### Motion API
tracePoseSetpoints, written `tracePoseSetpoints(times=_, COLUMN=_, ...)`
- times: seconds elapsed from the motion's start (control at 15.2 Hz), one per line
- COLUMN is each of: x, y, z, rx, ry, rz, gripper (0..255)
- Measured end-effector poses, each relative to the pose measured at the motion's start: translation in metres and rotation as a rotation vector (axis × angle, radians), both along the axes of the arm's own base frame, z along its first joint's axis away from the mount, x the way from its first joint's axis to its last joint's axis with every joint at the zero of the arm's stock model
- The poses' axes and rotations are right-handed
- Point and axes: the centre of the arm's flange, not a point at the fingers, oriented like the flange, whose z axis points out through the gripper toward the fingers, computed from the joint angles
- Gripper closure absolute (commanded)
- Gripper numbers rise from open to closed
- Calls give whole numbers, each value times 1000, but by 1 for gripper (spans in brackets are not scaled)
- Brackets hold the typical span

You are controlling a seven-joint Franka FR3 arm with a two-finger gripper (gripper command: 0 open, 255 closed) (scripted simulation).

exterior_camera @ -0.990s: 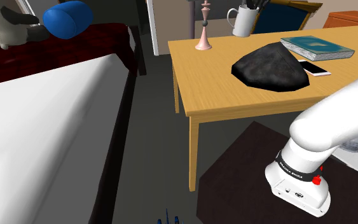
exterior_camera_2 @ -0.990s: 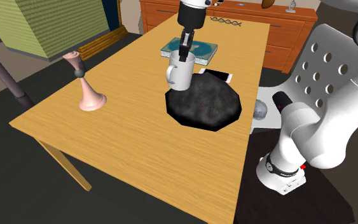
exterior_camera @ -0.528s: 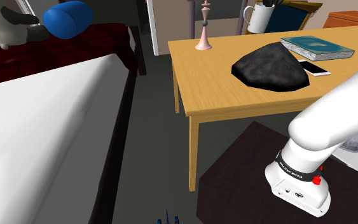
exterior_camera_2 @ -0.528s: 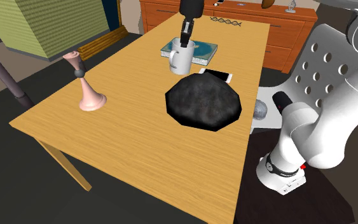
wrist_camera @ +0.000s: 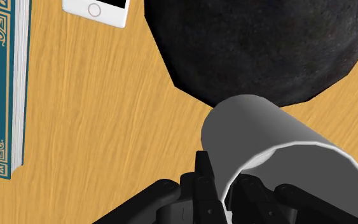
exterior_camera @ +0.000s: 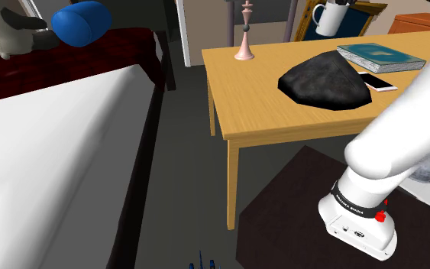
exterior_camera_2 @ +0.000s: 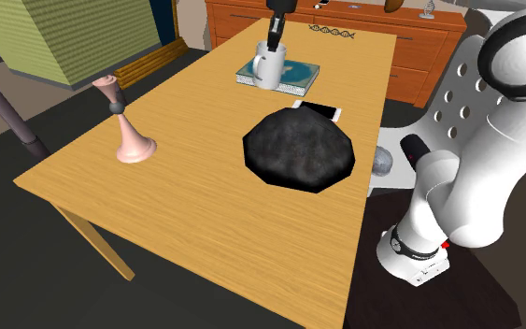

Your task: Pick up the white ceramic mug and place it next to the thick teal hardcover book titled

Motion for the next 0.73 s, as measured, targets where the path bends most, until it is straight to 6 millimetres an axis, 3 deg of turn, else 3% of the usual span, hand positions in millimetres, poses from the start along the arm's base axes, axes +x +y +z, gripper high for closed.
tracePoseSetpoints(times=0.59, x=-35, y=-118, z=1, rx=-2, ry=2, rz=-2, gripper=255)
tracePoseSetpoints(times=0.73, x=-42, y=-136, z=-1, rx=-2, ry=1, rz=-1, gripper=255)
